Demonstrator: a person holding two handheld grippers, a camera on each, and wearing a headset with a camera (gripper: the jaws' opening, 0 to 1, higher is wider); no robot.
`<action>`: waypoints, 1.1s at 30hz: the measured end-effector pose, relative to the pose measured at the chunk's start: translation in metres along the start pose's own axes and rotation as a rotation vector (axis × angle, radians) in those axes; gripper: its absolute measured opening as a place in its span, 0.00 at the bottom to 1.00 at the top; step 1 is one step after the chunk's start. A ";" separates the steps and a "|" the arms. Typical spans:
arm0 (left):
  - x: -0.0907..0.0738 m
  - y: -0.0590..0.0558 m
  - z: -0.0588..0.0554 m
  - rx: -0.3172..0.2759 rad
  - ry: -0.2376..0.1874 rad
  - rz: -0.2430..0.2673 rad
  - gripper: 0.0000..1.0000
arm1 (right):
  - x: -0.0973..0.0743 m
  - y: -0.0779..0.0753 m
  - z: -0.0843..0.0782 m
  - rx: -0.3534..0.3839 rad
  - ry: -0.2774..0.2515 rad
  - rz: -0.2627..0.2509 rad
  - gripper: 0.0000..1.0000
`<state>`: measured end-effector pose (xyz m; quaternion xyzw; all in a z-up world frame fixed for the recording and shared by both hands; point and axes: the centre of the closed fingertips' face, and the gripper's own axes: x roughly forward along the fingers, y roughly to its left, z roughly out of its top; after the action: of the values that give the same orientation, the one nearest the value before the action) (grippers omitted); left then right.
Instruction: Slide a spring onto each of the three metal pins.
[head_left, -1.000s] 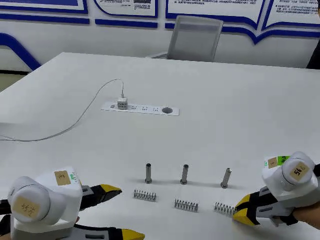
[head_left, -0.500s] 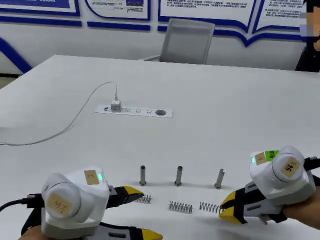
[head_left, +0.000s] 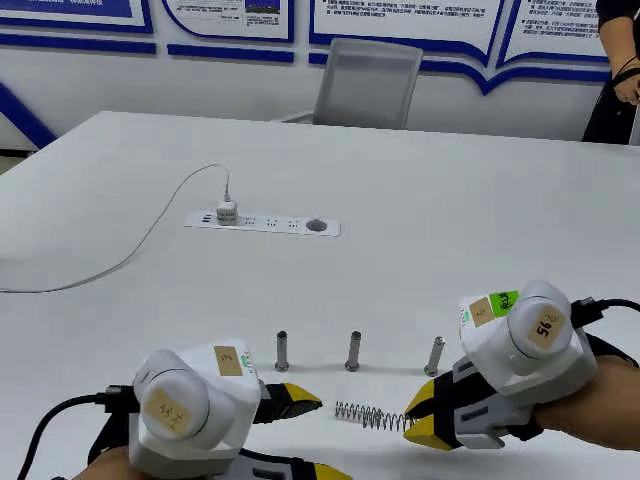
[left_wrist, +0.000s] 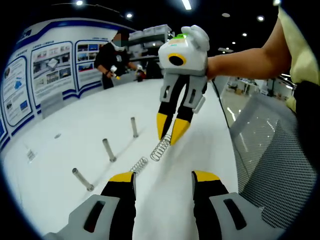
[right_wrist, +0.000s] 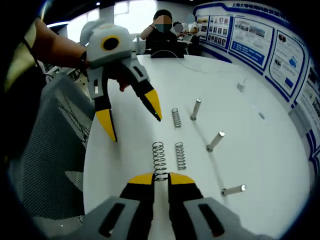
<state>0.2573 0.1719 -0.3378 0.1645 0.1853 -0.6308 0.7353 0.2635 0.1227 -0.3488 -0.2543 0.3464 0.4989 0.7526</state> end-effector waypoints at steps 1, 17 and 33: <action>0.000 0.000 0.000 0.002 0.000 -0.002 0.45 | 0.000 0.002 0.002 -0.005 -0.001 0.008 0.11; 0.006 -0.005 -0.001 0.066 0.014 -0.010 0.27 | 0.009 0.022 0.018 -0.089 0.017 0.083 0.11; 0.007 -0.006 -0.007 0.130 0.040 -0.003 0.11 | 0.002 0.030 0.031 -0.107 0.015 0.108 0.11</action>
<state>0.2519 0.1682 -0.3475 0.2240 0.1588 -0.6391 0.7184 0.2442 0.1581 -0.3318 -0.2790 0.3378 0.5547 0.7074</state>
